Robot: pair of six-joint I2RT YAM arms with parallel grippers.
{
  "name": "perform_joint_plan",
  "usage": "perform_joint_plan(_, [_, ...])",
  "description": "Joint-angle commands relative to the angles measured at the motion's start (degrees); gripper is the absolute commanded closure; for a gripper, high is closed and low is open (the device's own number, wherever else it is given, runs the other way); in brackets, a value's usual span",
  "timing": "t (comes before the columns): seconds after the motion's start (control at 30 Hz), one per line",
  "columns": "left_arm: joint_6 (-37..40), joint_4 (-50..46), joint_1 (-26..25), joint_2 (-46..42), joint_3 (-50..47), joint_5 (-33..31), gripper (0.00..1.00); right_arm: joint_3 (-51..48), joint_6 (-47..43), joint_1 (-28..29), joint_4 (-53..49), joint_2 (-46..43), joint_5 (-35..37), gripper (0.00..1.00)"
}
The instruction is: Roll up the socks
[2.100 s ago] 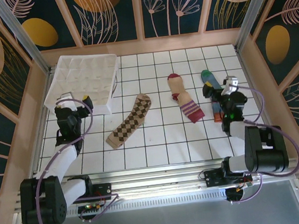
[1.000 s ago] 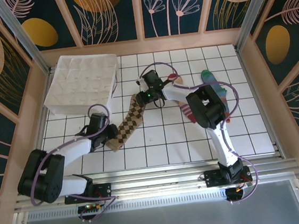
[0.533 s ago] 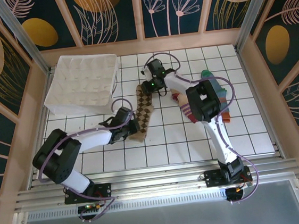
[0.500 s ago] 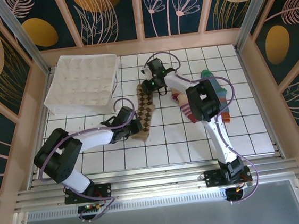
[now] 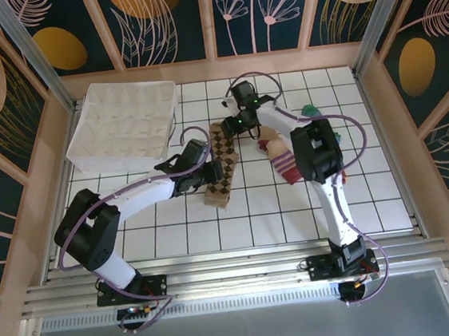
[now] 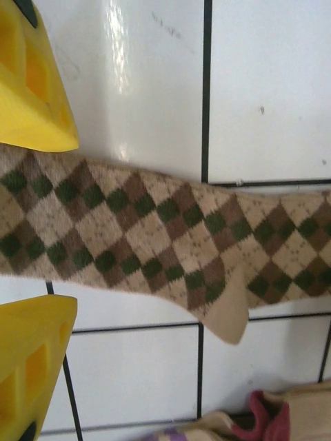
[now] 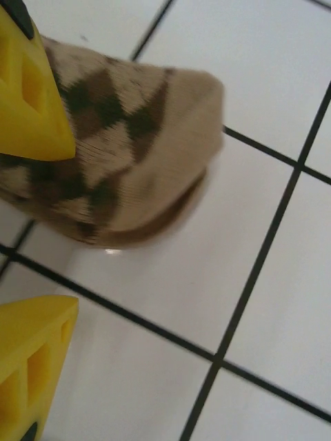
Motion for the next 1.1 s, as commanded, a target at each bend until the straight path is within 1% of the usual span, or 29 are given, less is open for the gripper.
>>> perform_joint_plan(0.0, [3.4, -2.4, 2.0, -3.0, -2.1, 0.4, 0.42, -7.6, -3.2, 1.8, 2.2, -9.5, 2.5, 0.45])
perform_joint_plan(0.1, [3.0, -0.6, 4.4, -5.9, -5.7, 2.0, 0.42, -17.0, -4.1, 4.4, 5.6, -15.7, 4.7, 0.45])
perform_joint_plan(0.23, [2.7, 1.3, 7.5, -9.5, -10.5, 3.9, 0.41, -29.6, -3.5, 12.6, 11.1, -22.9, 6.2, 0.48])
perform_joint_plan(0.33, [2.9, 1.6, 9.1, -10.8, -12.7, 4.9, 0.41, -37.0, -2.2, 18.7, 15.2, -26.8, 7.0, 0.5])
perform_joint_plan(0.47, [2.8, 2.8, 10.6, -11.1, -14.8, 6.9, 0.41, -43.3, -1.4, 26.0, 19.4, -27.6, 7.4, 0.5])
perform_joint_plan(0.6, [2.6, 4.0, 12.1, -10.8, -16.4, 8.7, 0.41, -47.1, -1.6, 31.1, 21.7, -26.3, 7.3, 0.45])
perform_joint_plan(0.7, [3.3, 3.0, 12.6, -10.9, -15.7, 8.6, 0.42, -49.1, -1.2, 32.5, 23.8, -25.5, 6.3, 0.42])
perform_joint_plan(0.83, [2.9, 4.3, 12.6, -12.2, -16.7, 8.7, 0.41, -50.4, -1.9, 32.6, 24.9, -24.5, 5.4, 0.42])
perform_joint_plan(0.87, [3.0, 4.5, 12.6, -12.4, -16.9, 8.7, 0.41, -50.7, -2.5, 32.6, 25.0, -24.1, 5.5, 0.43])
perform_joint_plan(0.93, [3.7, 4.5, 12.6, -12.9, -17.2, 8.2, 0.41, -51.2, -3.6, 32.5, 25.1, -23.8, 5.8, 0.51])
perform_joint_plan(1.0, [4.7, 4.3, 12.6, -13.7, -17.3, 7.4, 0.41, -52.0, -4.4, 32.0, 25.5, -23.7, 5.6, 0.64])
perform_joint_plan(1.07, [6.1, 4.4, 12.6, -14.9, -17.3, 6.6, 0.42, -52.8, -4.9, 31.2, 26.2, -24.4, 4.8, 0.74])
